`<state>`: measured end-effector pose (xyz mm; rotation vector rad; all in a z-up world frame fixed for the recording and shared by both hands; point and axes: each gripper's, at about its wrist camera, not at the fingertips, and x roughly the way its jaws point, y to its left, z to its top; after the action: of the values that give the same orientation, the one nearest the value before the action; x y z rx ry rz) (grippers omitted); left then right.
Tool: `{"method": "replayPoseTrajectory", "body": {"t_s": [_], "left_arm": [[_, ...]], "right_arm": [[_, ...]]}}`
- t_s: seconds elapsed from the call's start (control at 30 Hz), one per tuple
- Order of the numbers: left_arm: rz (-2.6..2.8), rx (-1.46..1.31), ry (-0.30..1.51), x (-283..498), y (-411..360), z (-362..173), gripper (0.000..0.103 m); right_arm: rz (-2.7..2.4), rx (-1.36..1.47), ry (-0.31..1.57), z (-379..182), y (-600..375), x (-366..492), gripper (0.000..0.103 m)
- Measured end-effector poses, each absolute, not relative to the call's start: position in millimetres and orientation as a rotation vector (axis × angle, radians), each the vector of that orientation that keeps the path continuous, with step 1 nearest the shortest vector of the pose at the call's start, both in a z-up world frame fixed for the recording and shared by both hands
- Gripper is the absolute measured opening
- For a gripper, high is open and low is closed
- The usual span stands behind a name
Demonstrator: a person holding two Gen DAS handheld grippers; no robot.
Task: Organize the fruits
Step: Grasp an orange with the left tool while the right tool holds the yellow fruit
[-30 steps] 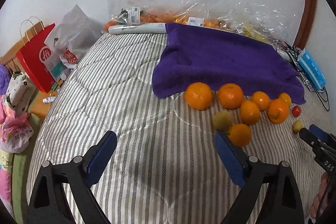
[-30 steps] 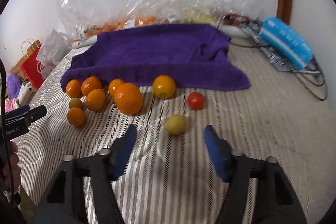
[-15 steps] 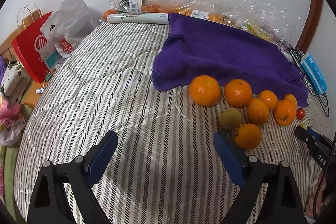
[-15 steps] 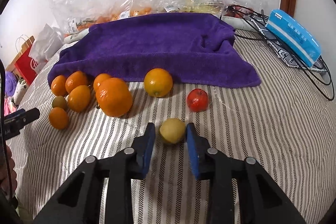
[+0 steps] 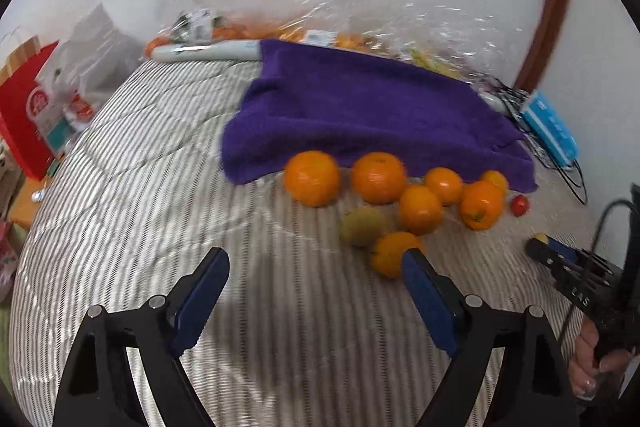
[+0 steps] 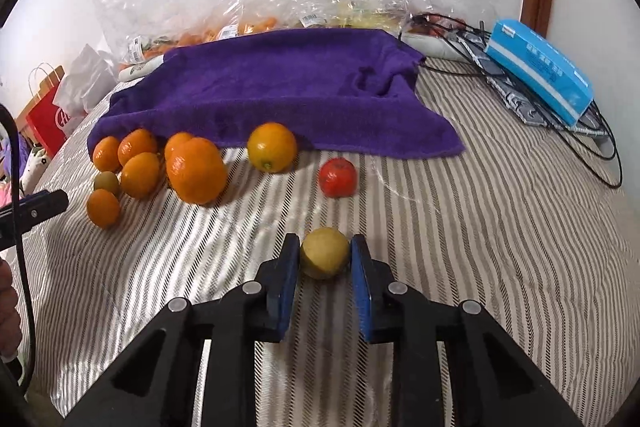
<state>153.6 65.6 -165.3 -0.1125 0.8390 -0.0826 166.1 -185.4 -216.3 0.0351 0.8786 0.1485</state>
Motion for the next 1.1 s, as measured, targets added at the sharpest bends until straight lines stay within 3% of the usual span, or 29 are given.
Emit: {"method": "replayPoseTrajectory", "body": {"t_s": [0.23, 0.53, 0.67, 1.1], "left_arm": [[-0.131, -0.064, 0.881, 165.5, 31.9, -178.1, 0.086], [-0.126, -0.044, 0.894, 169.5, 14.7, -190.7, 0.056], [-0.127, -0.054, 0.888, 172.8, 11.3, -189.7, 0.034], [-0.184, -0.072, 0.874, 160.2, 17.3, -170.7, 0.033]], "right_arm": [[0.16, 0.013, 0.861, -213.6, -192.5, 158.3, 0.026], [0.159, 0.006, 0.849, -214.6, -196.2, 154.2, 0.026], [0.159, 0.018, 0.839, -213.4, -197.6, 152.9, 0.026], [0.215, -0.019, 0.801, -191.7, -181.5, 142.5, 0.026]]}}
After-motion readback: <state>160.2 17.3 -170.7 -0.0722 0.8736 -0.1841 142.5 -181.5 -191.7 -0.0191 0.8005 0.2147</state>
